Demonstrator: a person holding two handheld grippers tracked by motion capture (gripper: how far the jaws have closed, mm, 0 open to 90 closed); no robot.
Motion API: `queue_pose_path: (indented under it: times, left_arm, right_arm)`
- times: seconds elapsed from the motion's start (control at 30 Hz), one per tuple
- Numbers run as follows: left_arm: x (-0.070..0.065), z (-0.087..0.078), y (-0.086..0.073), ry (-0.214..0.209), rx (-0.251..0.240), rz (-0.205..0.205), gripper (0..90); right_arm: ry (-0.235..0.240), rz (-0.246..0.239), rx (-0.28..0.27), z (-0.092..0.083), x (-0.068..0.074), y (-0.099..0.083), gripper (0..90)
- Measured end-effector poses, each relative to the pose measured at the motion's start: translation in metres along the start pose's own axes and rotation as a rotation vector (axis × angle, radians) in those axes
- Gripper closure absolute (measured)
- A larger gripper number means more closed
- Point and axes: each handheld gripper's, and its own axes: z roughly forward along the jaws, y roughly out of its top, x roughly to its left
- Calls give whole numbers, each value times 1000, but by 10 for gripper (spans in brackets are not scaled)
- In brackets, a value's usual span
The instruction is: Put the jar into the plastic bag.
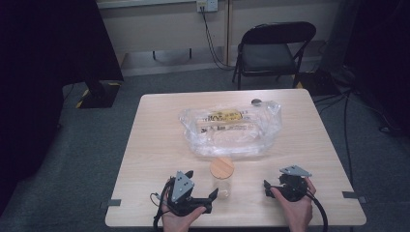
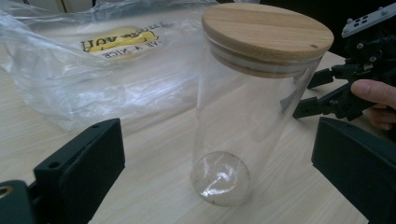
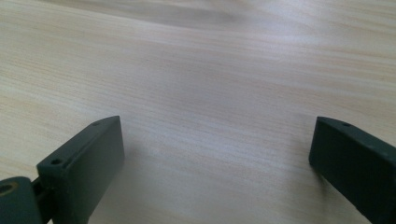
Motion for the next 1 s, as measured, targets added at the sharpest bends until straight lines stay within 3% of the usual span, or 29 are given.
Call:
queue_pose_path:
  times: [0.57, 0.73, 0.9, 1.0]
  left_arm:
    - [-10, 24, 17, -67, -1, 31, 56]
    - [-11, 31, 20, -70, -7, 40, 86]
    - [-12, 42, 23, -81, 17, 51, 107]
    - [-13, 47, 22, -54, 34, 59, 132]
  right_arm:
    - [0, 0, 0, 0, 0, 0, 26]
    - [0, 0, 0, 0, 0, 0, 26]
    - [0, 0, 0, 0, 0, 0, 26]
    - [0, -1, -1, 0, 0, 0, 26]
